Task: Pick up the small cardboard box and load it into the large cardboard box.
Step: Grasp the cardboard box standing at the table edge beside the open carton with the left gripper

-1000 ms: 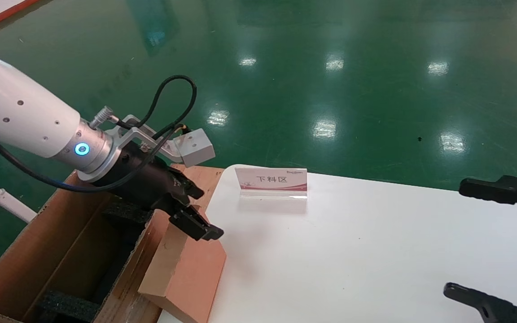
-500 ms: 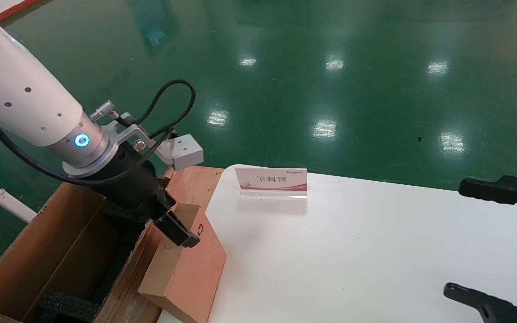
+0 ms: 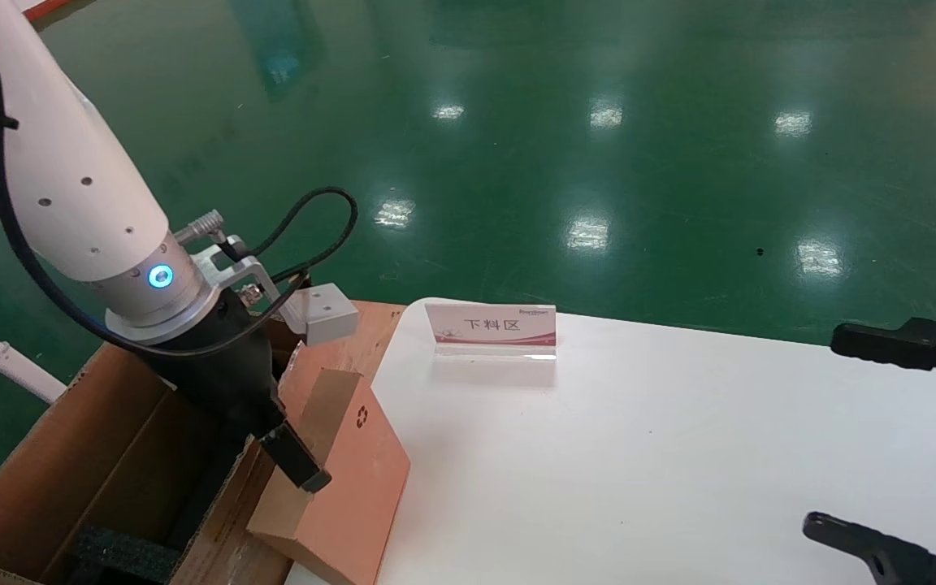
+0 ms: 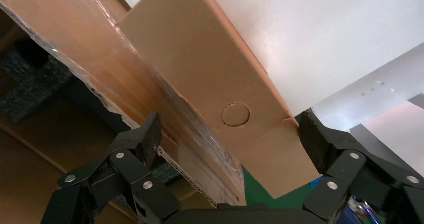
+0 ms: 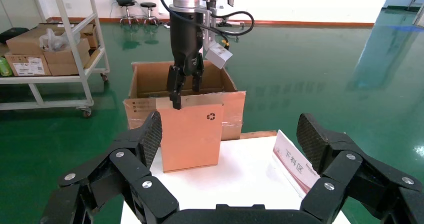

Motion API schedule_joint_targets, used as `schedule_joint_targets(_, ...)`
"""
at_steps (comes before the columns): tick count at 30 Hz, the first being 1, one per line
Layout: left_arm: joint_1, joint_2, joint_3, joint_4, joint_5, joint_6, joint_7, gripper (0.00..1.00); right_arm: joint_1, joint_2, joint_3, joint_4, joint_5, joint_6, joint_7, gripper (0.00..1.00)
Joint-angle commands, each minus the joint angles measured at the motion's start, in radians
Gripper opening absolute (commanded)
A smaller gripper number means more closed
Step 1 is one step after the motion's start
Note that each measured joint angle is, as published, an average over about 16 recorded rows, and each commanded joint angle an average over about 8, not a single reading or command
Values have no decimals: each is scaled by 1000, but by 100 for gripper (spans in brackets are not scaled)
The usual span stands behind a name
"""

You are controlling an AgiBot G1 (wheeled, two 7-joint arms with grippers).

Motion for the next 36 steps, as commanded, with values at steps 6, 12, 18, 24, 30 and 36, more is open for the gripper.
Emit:
schedule_joint_targets(6, -9, 15, 56, -1, -15, -35, -18, 100, 0, 0, 0, 0, 0, 0, 0, 100)
schedule_joint_targets(12, -10, 11, 59, -2, 4, -80, -21, 100, 0, 0, -1, 0, 1, 0, 0, 100)
schedule_joint_targets(18, 6, 11, 65, -4, 38, -125, -24, 100, 0, 1, -1, 0, 1, 1, -1, 100)
schedule_joint_targets(24, 33, 9, 73, -4, 45, -149, -22, 100, 0, 1, -2, 0, 1, 1, -1, 100)
schedule_joint_targets(30, 45, 1, 76, -4, 41, -157, -15, 100, 0, 1, -2, 0, 1, 1, -1, 100)
schedule_joint_targets(36, 48, -3, 78, -4, 39, -160, -12, 58, 0, 1, -2, 0, 2, 1, -1, 50)
